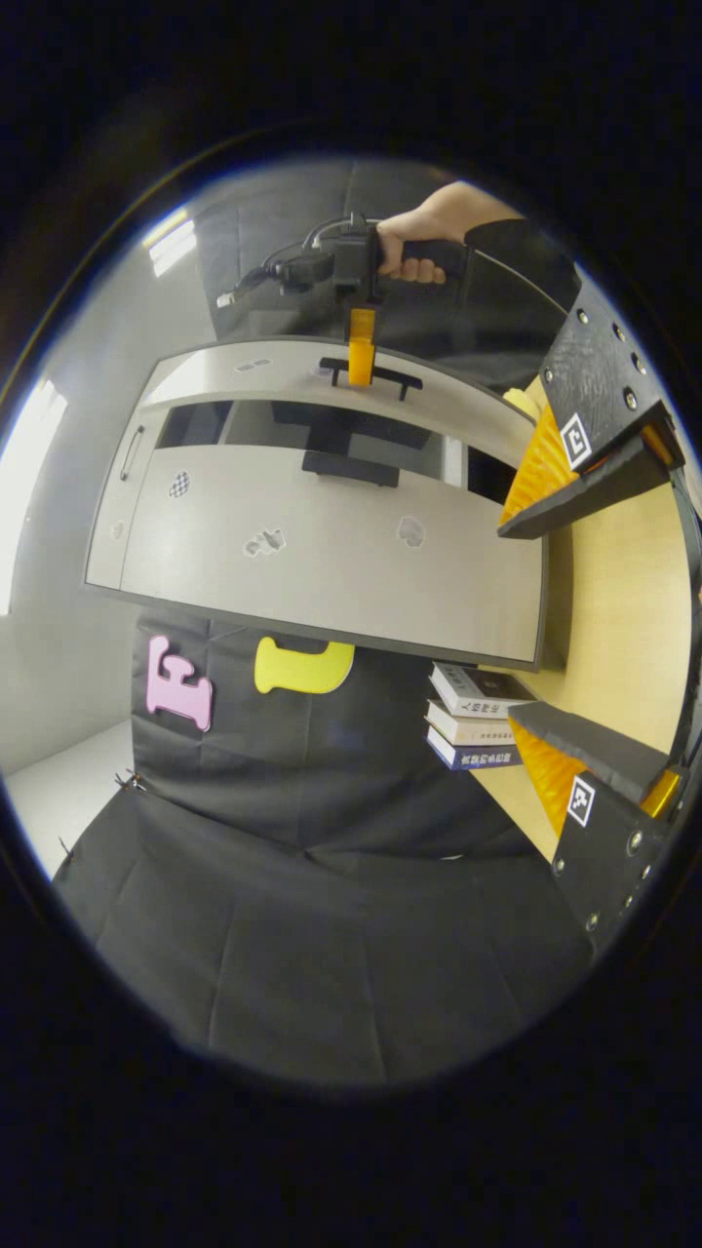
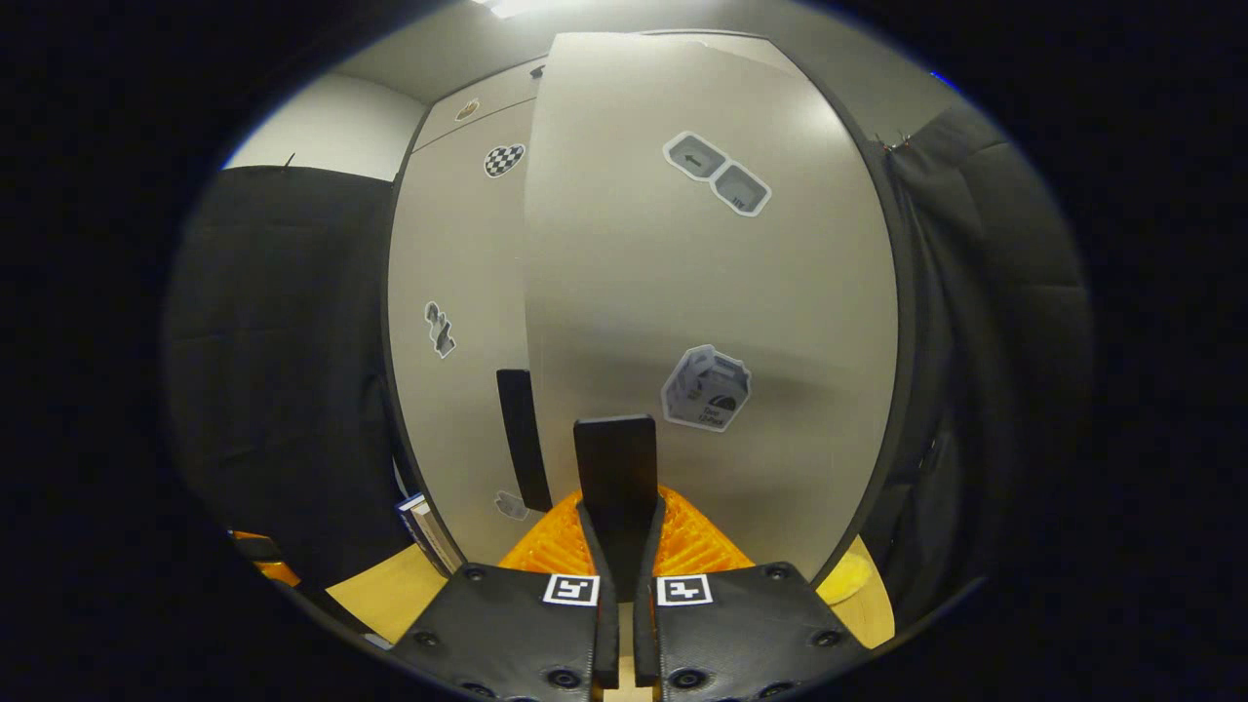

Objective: Open the right door of the double-door shoe cabinet with the right hand, and open the left door with the left hand.

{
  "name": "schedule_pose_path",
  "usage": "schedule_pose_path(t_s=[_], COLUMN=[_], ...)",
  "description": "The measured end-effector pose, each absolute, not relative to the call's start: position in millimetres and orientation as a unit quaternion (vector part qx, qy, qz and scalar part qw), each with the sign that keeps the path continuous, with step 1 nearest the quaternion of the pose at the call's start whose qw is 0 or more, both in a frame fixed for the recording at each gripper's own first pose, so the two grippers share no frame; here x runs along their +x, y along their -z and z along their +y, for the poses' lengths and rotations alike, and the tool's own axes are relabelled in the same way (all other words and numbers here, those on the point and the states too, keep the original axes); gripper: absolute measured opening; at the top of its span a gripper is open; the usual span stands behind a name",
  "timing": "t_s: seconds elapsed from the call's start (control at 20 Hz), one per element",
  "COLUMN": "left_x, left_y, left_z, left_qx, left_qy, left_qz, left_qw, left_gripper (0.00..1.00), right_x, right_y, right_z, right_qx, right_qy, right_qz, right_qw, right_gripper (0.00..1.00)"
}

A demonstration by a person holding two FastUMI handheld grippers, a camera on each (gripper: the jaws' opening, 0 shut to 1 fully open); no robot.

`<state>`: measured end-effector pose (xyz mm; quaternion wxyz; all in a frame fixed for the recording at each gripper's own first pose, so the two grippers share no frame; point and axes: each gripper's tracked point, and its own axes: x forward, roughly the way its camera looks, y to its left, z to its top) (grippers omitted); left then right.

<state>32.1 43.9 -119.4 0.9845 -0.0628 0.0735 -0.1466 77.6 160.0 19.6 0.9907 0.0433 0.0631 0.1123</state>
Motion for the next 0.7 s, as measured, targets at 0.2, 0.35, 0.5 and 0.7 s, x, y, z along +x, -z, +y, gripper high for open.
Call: schedule_pose_path(t_s=[0.2, 0.35, 0.5, 0.7], left_x=[27.7, 30.8, 30.7, 31.8], left_y=[118.3, 119.1, 114.5, 117.0], left_z=[30.9, 22.0, 5.3, -14.0], left_qx=[-0.065, -0.061, -0.065, -0.06], left_qy=[0.152, 0.162, 0.176, 0.192], left_qz=[0.071, 0.069, 0.064, 0.068], left_qw=[0.984, 0.982, 0.98, 0.977], left_gripper=[0.99, 0.98, 0.98, 0.99], right_x=[53.9, 41.8, 30.6, 18.0], right_y=[-17.3, -16.2, -15.7, -13.9], right_z=[143.3, 133.2, 121.4, 106.0], right_qx=[0.049, 0.048, 0.053, 0.06], right_qy=[-0.114, -0.112, -0.109, -0.104], right_qz=[0.063, 0.066, 0.067, 0.069], right_qw=[0.99, 0.99, 0.99, 0.99], right_gripper=[0.07, 0.07, 0.07, 0.07])
